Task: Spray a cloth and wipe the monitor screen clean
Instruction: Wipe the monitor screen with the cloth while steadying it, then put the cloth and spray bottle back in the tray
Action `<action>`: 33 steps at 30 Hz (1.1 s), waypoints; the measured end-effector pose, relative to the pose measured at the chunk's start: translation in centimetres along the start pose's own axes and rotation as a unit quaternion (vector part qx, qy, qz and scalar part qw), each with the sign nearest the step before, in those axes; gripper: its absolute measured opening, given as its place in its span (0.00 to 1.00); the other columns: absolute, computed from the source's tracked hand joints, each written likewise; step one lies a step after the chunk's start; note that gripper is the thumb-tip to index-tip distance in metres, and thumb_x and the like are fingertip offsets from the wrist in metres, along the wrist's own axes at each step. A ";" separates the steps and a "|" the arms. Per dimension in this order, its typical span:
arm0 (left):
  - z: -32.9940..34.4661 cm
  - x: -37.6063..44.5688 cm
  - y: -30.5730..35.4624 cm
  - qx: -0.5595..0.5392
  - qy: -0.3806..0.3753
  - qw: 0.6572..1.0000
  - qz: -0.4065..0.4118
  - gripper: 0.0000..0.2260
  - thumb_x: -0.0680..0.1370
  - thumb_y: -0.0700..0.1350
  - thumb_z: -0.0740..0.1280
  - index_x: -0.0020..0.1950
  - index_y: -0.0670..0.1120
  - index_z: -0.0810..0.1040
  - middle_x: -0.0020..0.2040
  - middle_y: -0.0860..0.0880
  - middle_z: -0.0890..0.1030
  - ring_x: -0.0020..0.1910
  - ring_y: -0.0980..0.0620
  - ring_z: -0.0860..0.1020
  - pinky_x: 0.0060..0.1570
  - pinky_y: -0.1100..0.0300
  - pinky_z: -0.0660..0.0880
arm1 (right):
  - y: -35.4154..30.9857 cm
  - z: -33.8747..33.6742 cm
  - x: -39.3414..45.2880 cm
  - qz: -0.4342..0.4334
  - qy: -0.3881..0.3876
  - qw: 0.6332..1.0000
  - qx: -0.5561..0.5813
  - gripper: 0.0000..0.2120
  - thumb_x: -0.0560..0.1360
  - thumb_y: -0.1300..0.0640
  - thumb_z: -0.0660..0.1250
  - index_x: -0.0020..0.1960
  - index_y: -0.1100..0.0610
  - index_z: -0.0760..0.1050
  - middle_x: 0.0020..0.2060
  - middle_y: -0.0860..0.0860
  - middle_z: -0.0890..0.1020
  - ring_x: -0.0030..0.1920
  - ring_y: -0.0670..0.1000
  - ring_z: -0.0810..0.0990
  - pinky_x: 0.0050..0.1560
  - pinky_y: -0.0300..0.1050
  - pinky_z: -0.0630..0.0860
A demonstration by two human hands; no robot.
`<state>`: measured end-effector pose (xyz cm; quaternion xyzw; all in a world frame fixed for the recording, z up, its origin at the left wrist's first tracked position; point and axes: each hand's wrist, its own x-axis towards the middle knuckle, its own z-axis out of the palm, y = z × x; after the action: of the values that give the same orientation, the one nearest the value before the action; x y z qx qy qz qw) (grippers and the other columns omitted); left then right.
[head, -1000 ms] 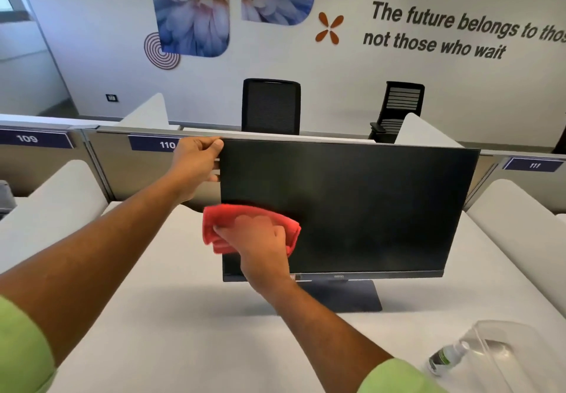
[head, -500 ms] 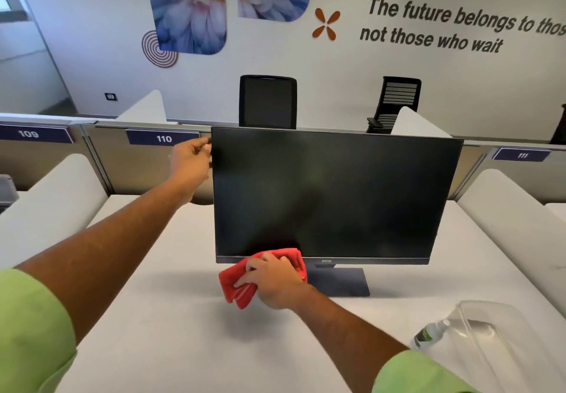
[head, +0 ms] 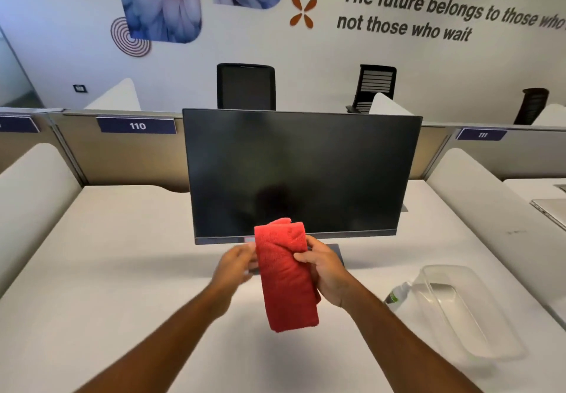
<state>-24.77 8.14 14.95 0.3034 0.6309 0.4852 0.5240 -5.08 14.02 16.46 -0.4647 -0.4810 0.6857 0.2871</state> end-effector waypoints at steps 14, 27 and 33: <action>14.5 -5.1 -3.2 -0.014 -0.025 1.000 -0.012 0.13 0.81 0.54 0.67 0.64 0.56 0.72 0.58 0.55 0.82 0.56 0.52 0.82 0.47 0.55 0.80 | 3.5 -11.1 -8.5 0.035 0.050 0.995 -0.082 0.19 0.87 0.61 0.63 0.75 0.49 0.71 0.67 0.53 0.82 0.66 0.56 0.82 0.68 0.61 0.81; 32.7 -7.7 -5.5 0.063 -0.085 0.994 -0.009 0.12 0.84 0.54 0.61 0.59 0.50 0.79 0.51 0.47 0.85 0.45 0.48 0.87 0.47 0.52 0.85 | 1.4 -33.3 -11.6 0.007 0.175 0.983 -0.046 0.24 0.81 0.73 0.59 0.68 0.54 0.80 0.56 0.59 0.88 0.51 0.55 0.85 0.49 0.47 0.81; 38.0 -7.7 -8.0 0.182 -0.116 0.975 -0.059 0.14 0.83 0.55 0.65 0.65 0.50 0.72 0.58 0.49 0.81 0.49 0.50 0.84 0.43 0.57 0.85 | 2.7 -38.6 -11.8 0.072 0.240 0.966 -0.062 0.23 0.83 0.68 0.55 0.64 0.47 0.80 0.53 0.55 0.88 0.50 0.56 0.87 0.41 0.48 0.84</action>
<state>14.59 9.76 11.12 0.4101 0.6602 0.2926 0.5571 35.14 18.25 14.18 -0.6658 -0.4047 0.5424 0.3144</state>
